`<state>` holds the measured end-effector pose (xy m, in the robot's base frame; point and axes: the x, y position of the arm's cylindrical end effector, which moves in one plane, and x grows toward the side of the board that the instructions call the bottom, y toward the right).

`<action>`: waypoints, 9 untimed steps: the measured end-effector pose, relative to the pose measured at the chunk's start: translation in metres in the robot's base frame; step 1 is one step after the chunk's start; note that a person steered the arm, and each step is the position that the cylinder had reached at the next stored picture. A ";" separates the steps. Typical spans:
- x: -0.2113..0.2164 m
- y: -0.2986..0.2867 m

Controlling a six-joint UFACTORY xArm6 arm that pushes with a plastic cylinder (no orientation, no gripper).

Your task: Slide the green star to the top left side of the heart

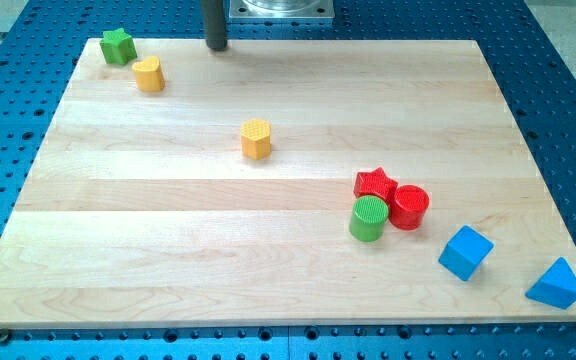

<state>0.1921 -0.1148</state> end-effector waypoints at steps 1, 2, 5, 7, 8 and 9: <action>0.001 -0.008; -0.001 -0.021; 0.000 -0.060; -0.001 -0.066; -0.001 -0.069; -0.001 -0.069</action>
<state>0.1912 -0.1837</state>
